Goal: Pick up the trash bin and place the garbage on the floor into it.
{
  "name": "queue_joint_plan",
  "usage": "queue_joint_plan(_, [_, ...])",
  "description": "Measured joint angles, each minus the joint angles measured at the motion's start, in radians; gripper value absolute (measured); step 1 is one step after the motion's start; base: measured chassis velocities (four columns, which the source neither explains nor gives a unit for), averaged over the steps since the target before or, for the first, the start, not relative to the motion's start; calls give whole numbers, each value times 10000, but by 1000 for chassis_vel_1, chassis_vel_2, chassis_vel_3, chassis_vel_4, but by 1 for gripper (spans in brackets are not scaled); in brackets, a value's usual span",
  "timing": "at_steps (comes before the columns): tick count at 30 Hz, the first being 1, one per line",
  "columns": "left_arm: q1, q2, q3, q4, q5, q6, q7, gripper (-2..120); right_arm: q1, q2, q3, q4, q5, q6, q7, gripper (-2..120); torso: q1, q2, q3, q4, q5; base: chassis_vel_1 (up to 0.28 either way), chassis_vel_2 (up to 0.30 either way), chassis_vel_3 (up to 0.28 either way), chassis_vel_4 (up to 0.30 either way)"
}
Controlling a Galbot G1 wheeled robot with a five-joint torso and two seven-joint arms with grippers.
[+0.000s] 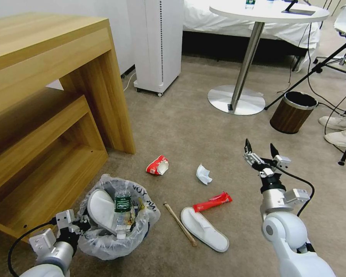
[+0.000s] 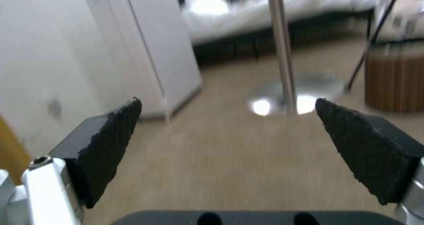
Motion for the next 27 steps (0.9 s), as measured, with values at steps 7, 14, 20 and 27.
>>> queue_joint_plan(7, [-83, -79, 63, 62, 62, -53, 16, 1, 49, -653, -254, 177, 1663, -2541, 597, 100, 0, 0, 0, -1, 0, 0, 0, 0, 0])
queue_joint_plan(14, [-89, -184, 100, 73, 191, -202, 97, 1, 907, -1445, -930, -210, 3858, -6113, 1197, 100, 0, 0, 0, 1, 1, 0, 0, 0, 0])
queue_joint_plan(20, [-150, -272, 65, 76, 223, -302, 104, 1, 1942, -2127, -2482, -1306, 4183, -7448, 1131, 100, 0, 0, 1, -1, 1, 0, 0, 0, 0])
queue_joint_plan(27, [-193, -494, 12, 124, 365, -393, 103, 1, 3432, -2760, -5329, -2514, 3954, -7563, 849, 100, 0, 0, 1, 1, 1, 0, 0, 0, 0])
